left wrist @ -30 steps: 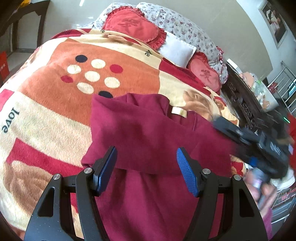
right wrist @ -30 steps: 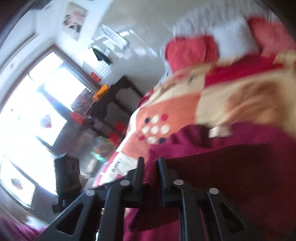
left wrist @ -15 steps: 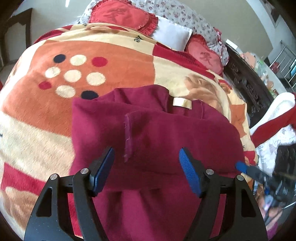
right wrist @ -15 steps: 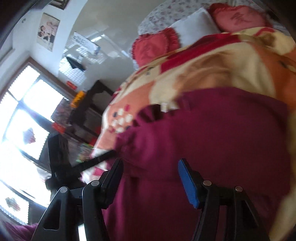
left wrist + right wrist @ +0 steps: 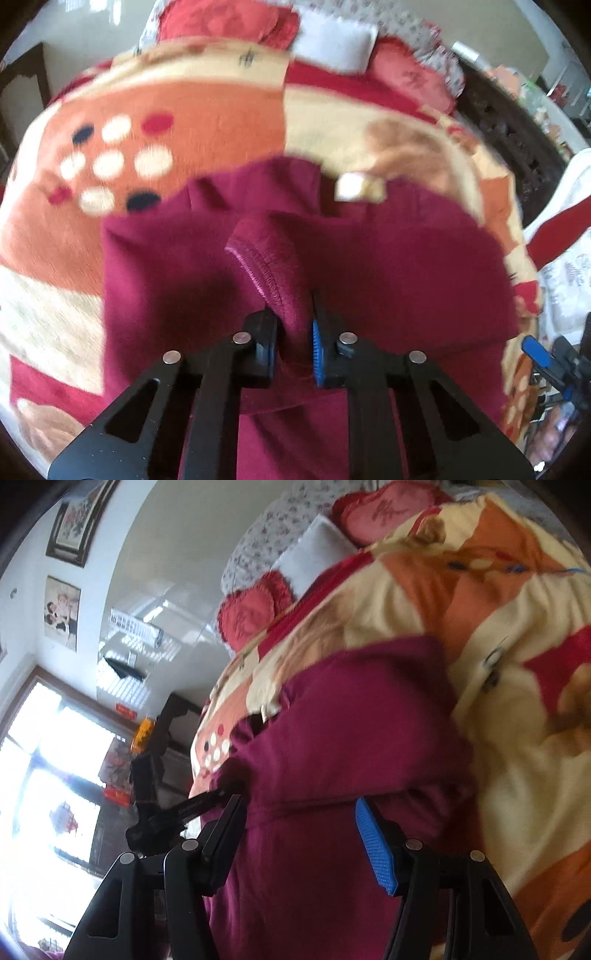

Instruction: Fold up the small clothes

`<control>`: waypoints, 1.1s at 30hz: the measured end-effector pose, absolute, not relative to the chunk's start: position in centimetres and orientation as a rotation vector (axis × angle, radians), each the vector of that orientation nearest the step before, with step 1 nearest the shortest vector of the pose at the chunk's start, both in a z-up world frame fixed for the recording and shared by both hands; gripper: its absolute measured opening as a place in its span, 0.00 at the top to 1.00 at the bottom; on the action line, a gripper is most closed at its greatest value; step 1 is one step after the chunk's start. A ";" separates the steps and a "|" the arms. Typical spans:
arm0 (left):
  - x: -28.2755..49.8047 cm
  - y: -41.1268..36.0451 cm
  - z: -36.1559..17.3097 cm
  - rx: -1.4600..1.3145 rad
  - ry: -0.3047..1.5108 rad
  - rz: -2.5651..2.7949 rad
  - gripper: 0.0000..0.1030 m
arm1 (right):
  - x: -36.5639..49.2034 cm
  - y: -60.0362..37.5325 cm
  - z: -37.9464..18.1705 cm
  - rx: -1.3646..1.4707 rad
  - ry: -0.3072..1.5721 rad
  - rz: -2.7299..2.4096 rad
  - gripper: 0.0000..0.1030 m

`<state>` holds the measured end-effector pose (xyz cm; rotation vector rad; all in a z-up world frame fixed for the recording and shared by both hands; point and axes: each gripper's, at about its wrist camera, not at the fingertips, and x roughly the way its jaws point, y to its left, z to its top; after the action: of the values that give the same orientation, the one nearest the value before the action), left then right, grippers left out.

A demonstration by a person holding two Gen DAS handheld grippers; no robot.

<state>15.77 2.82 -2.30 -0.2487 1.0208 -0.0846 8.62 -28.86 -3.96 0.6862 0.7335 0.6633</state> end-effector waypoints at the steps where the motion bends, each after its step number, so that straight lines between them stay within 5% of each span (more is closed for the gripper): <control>1: 15.3 3.1 -1.1 -0.267 0.991 -0.106 0.88 | 8.5 -29.6 -3.5 0.690 0.710 0.647 0.43; 6: 13.6 5.6 1.9 -0.296 0.914 -0.086 0.88 | 8.6 -32.1 -2.3 0.691 0.645 0.550 0.33; 18: 13.5 6.0 -3.0 -0.311 1.038 -0.038 0.88 | 17.0 -30.5 -4.7 0.583 0.800 0.409 0.28; 19: 13.5 5.9 -2.9 -0.308 1.039 -0.038 0.88 | 17.7 -30.0 -4.8 0.574 0.804 0.432 0.30; 20: 13.6 5.8 -2.9 -0.309 1.042 -0.043 0.88 | 18.2 -29.7 -4.7 0.562 0.800 0.459 0.48; 21: 13.7 5.9 -2.7 -0.311 1.043 -0.047 0.88 | 18.5 -29.3 -4.5 0.536 0.795 0.473 0.77; 24: 14.1 5.6 -2.8 -0.330 1.043 -0.088 0.84 | 18.2 -30.1 -3.0 0.453 0.737 0.446 0.90; 31: 14.8 3.9 -4.5 -0.266 1.078 -0.083 0.81 | 18.1 -32.9 -5.4 0.445 0.794 0.302 0.90; 32: 14.8 4.0 -4.6 -0.272 1.079 -0.083 0.81 | 17.1 -33.1 -4.9 0.450 0.773 0.301 0.86; 33: 14.9 4.2 -4.6 -0.280 1.079 -0.080 0.81 | 16.2 -33.3 -4.6 0.455 0.761 0.308 0.71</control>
<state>14.85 4.17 -4.58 -0.2799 1.0794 -0.0805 16.24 -33.34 -4.65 0.4554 0.7608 0.3080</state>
